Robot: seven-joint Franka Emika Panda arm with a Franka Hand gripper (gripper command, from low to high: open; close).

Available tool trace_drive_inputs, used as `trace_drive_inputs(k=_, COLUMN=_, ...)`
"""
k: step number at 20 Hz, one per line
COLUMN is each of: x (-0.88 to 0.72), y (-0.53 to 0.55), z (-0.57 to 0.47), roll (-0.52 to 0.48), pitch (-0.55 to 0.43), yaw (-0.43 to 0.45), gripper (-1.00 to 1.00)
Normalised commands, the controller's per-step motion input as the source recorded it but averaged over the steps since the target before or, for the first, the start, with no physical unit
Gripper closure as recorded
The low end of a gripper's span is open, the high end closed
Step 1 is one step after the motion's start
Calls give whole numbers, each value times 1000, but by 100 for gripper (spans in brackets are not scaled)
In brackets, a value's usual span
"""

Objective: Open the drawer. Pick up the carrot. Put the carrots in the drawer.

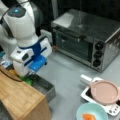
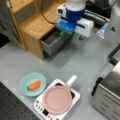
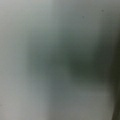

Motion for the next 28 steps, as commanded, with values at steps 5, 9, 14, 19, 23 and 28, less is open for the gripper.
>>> trace_drive_inputs(k=5, x=-46, y=239, z=-31, roll=61, pitch=-44, yaw=-134, gripper=-100)
trace_drive_inputs(k=9, x=-33, y=238, z=-26, roll=84, pitch=-45, yaw=-163, gripper=-100)
trace_drive_inputs(k=14, x=-17, y=291, z=-6, roll=90, pitch=-41, yaw=-179, gripper=-100)
trace_drive_inputs(k=19, x=-18, y=302, z=12, roll=81, pitch=-37, yaw=-178, gripper=-100)
trace_drive_inputs(k=23, x=-32, y=262, z=38, roll=72, pitch=-28, yaw=-154, gripper=-100)
trace_drive_inputs(k=28, x=-35, y=225, z=39, roll=69, pitch=-15, yaw=-140, gripper=-100)
